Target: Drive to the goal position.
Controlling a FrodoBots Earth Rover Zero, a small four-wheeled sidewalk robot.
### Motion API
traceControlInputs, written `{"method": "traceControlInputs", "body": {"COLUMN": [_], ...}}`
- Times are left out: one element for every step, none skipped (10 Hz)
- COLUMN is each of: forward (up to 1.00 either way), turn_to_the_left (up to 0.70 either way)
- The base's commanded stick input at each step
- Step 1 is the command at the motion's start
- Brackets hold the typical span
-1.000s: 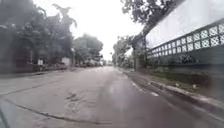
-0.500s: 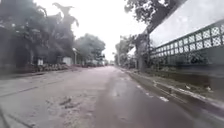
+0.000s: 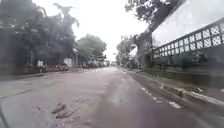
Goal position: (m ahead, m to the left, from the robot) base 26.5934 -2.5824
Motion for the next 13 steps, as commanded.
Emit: {"method": "traceControlInputs", "body": {"forward": [0.7, 0.7, 0.7, 0.7, 0.7, 0.7, 0.7, 0.7, 0.7, 0.7, 0.7, 0.7, 0.7], "turn_to_the_left": [-0.35, -0.23, -0.03, 0.0, 0.0, 0.0, 0.0, 0.0, 0.0, 0.0, 0.0, 0.0, -0.18]}}
